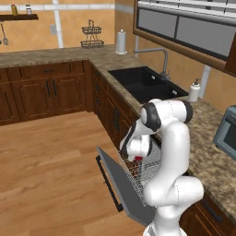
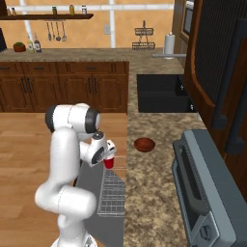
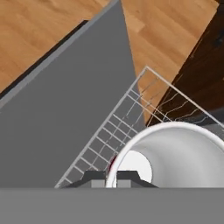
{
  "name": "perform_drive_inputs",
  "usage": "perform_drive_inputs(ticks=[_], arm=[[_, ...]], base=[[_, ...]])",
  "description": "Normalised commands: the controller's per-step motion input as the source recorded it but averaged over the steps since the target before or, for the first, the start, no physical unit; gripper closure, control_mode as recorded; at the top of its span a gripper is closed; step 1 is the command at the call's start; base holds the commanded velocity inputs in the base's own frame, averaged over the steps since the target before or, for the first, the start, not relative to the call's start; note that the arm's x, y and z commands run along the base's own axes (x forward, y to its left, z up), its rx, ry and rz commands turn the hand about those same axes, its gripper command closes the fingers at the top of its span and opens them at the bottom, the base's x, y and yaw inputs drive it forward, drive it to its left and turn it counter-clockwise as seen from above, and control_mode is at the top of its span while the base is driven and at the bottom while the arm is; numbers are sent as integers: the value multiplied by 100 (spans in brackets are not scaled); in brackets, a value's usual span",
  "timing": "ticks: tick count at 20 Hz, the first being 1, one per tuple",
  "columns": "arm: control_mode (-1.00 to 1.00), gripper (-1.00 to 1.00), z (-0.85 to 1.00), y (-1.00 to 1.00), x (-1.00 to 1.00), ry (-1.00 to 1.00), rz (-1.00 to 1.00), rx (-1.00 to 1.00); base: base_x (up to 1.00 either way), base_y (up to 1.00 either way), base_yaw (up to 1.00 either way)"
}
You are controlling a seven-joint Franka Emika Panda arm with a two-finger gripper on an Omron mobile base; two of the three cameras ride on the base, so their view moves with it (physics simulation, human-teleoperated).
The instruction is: Pick up the cup and bowl from the counter, place them in the dishwasher, and close the dishwasher door.
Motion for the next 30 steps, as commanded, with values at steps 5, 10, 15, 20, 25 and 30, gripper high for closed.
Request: perform_drive_inputs(ticks=[5,10,15,20,25,30], arm=[[-100,100,-43,-19,30,2,13,-1],[-100,100,-56,0,30,0,0,-9],[-100,100,-58,1,22,1,0,-10],[-100,100,-54,16,18,4,0,-11],[-100,100,-47,15,8,4,0,-8],[-100,100,-47,3,1,2,0,-3]], base=[[0,0,0],[0,0,0],[0,0,0],[0,0,0],[0,0,0],[0,0,0]])
